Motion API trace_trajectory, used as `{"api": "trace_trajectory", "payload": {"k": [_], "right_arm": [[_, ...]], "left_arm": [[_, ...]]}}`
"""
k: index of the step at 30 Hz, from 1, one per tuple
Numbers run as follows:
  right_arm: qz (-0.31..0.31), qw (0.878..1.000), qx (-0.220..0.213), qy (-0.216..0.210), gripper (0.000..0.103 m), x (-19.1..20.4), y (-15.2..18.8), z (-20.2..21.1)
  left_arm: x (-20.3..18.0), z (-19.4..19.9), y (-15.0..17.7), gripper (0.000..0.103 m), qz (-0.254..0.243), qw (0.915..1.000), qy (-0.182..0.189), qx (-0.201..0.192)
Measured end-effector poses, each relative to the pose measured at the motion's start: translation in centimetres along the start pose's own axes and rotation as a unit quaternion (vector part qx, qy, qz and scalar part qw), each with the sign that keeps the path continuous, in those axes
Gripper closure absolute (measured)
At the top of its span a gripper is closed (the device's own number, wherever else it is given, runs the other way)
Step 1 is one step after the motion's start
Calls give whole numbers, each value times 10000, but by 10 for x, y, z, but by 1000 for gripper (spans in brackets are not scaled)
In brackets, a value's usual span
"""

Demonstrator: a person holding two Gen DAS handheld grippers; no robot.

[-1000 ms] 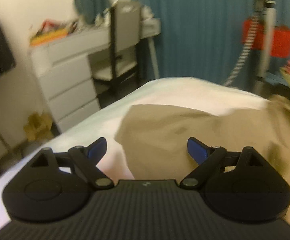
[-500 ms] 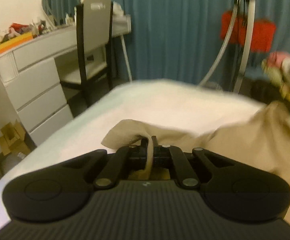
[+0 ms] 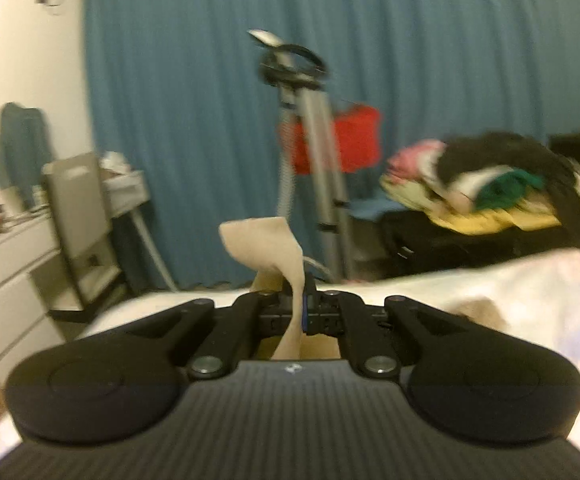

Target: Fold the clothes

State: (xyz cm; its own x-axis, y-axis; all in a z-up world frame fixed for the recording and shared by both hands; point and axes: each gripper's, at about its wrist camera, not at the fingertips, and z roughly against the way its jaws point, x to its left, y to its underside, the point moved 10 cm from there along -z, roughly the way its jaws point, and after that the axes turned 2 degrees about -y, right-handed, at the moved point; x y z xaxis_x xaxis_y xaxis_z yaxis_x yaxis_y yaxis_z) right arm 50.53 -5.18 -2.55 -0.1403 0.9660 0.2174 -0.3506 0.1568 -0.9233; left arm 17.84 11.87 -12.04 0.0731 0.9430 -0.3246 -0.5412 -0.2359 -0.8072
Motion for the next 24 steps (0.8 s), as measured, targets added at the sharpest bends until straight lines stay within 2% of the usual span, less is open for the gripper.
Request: {"api": "trace_trajectory", "payload": {"k": [3,5,7,8,9,17,24], "right_arm": [[-287,9988,178,356,96,-42,27,-10],[-480,9973,369,420,92,-56,45,-21],[-598,9953,633,424,59,-64,60,-29],[-558,9955,638,426,27,-65,62,-26],[-518,9957,643,428,14,-66,65,-22],[-158,9988,402,234,16,-42,50,52],[-96,9996,268,-70,16,-21,48,175]], "left_arm": [[-9,-18,10,5,-207,9997,-61,95],[-11,-27,14,5,-259,9995,-80,149],[-12,-36,17,5,-291,9993,-99,200],[-11,-40,17,5,-306,9992,-110,211],[-11,-43,17,5,-323,9992,-121,216],[-9,-43,5,5,-441,9990,-53,19],[-28,-14,-2,5,-843,9963,-74,-170]]}}
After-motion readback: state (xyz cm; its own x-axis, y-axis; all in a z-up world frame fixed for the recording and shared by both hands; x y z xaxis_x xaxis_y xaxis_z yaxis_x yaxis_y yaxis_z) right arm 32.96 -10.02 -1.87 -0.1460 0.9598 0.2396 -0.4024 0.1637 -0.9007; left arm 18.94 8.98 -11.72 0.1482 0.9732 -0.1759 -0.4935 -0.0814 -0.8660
